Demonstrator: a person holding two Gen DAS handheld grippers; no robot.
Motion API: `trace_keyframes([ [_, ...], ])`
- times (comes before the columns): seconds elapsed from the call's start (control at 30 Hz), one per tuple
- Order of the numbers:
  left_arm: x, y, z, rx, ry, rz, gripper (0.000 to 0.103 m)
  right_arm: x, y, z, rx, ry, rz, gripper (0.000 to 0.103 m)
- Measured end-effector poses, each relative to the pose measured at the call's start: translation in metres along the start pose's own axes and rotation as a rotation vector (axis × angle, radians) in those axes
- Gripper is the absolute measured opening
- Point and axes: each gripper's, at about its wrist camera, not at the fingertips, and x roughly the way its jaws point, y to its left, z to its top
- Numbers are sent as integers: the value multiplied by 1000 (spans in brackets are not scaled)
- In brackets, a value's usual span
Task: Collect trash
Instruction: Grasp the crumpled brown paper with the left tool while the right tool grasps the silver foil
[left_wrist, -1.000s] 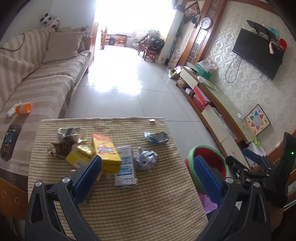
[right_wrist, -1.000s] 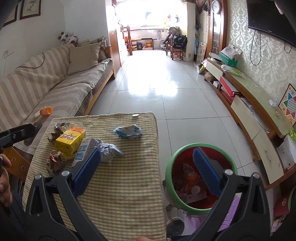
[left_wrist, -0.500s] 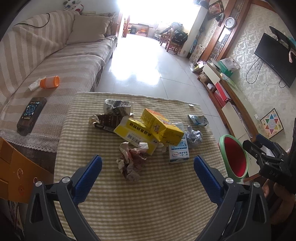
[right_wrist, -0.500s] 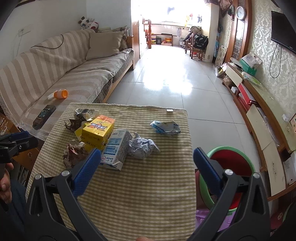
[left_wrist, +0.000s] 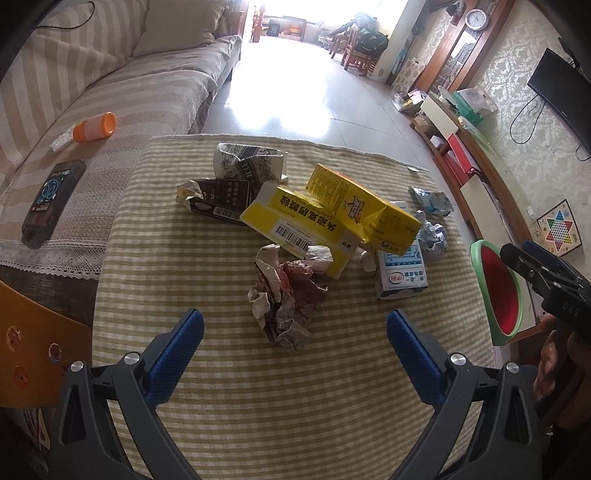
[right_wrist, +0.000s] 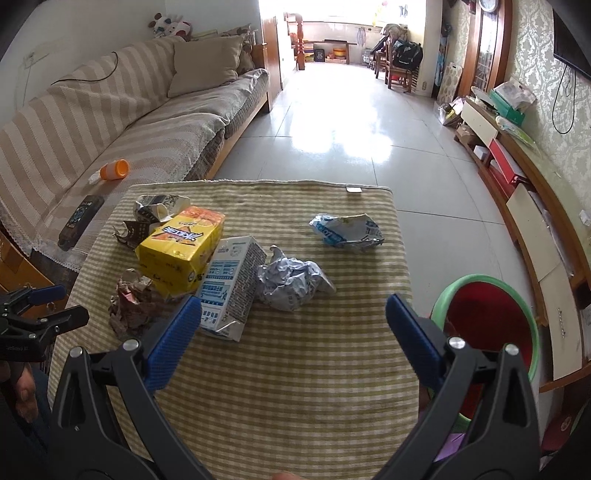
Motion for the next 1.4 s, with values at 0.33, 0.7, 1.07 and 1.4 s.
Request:
trace_keyframes([
  [0.33, 50, 5, 3, -3, 74, 19, 95, 67, -8, 12, -5, 86, 15, 98],
  [0.7, 81, 6, 10, 2, 110, 27, 94, 115, -5, 11, -5, 143, 30, 98],
  [1.07, 89, 1, 6, 19, 119, 33, 55, 127, -10, 2, 20, 177, 62, 73],
  [1.4, 75, 1, 2, 25, 115, 17, 44, 107, -8, 0, 15, 174, 81, 54],
])
